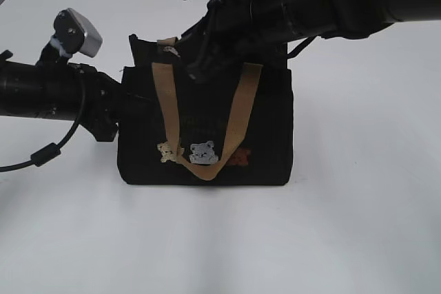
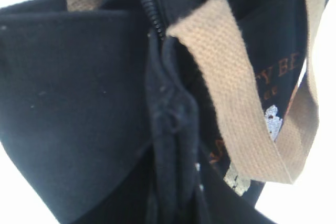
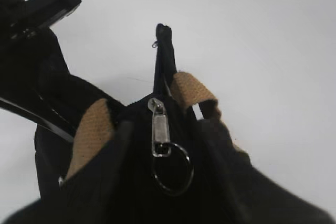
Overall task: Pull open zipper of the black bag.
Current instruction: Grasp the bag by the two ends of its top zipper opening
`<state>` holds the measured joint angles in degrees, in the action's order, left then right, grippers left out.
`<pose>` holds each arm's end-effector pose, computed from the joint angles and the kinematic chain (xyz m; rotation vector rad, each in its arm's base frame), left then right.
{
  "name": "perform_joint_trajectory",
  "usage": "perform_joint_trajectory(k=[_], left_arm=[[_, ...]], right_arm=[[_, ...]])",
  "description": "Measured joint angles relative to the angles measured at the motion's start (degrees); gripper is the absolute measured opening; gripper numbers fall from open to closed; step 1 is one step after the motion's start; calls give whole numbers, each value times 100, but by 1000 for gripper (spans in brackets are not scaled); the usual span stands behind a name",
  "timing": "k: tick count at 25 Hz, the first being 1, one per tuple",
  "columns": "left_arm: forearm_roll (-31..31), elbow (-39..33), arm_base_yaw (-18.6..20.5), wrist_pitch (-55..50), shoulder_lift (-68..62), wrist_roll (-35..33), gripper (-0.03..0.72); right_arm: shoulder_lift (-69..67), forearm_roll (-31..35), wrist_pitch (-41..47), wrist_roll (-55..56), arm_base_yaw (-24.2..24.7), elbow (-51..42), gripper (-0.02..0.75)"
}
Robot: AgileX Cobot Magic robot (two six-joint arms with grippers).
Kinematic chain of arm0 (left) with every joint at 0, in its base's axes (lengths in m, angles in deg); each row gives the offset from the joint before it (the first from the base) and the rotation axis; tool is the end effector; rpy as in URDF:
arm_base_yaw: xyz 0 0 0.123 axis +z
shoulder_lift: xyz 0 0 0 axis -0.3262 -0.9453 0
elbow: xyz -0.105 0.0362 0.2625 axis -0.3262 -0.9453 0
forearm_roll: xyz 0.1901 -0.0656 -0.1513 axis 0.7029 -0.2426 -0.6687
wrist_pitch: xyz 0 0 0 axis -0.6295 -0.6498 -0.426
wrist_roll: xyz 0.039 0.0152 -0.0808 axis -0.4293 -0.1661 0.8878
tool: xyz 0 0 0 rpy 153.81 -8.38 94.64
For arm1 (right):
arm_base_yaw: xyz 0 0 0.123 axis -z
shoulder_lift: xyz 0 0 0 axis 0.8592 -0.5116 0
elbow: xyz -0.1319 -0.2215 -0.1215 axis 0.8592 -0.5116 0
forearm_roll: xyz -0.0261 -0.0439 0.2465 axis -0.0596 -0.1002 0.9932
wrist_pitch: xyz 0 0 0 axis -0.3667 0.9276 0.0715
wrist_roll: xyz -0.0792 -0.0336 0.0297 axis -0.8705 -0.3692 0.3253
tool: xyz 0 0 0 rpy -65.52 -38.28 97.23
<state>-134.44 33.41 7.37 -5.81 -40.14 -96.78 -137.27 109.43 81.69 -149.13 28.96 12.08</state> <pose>0.3034 -0.1180 0.1729 1.1556 1.8427 -0.4919 0.3428 0.2277 0.2381 -1.1301 1.8347 0.3406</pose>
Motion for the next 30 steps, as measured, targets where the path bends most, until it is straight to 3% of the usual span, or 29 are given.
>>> perform_joint_trajectory(k=[2, 4, 8, 15, 19, 20, 22, 24, 25, 27, 30], left_arm=[[0, 0, 0, 4, 0, 0, 63], [0, 0, 0, 9, 0, 0, 63], [-6, 0, -4, 9, 0, 0, 63], [-6, 0, -4, 9, 0, 0, 63], [-16, 0, -4, 20, 0, 0, 63], [-16, 0, -4, 26, 0, 0, 64], [-20, 0, -4, 82, 0, 100, 110], [-22, 0, -4, 279, 0, 592, 244], [45, 0, -4, 407, 18, 1050, 306], [579, 0, -4, 656, 131, 2223, 404], [2114, 0, -4, 1017, 468, 4707, 400]], right_arm=[[0, -17, 65, 193, 6, 0, 67], [58, -57, 266, 505, 72, 1, 7], [425, -590, 888, 1322, 425, 7, -1], [753, -2958, 2072, 4078, 1990, 13, -1], [773, -3387, 2628, 4816, 2445, 13, 7], [773, -3374, 2792, 4857, 2401, 13, 31], [778, -3273, 3096, 4924, 2275, 13, 174], [831, -3198, 3418, 4982, 2182, 13, 365], [874, -3193, 3616, 5051, 2159, 13, 450], [1014, -3239, 3962, 5377, 2159, 13, 526], [1344, -3846, 4410, 6189, 2186, 17, 530]])
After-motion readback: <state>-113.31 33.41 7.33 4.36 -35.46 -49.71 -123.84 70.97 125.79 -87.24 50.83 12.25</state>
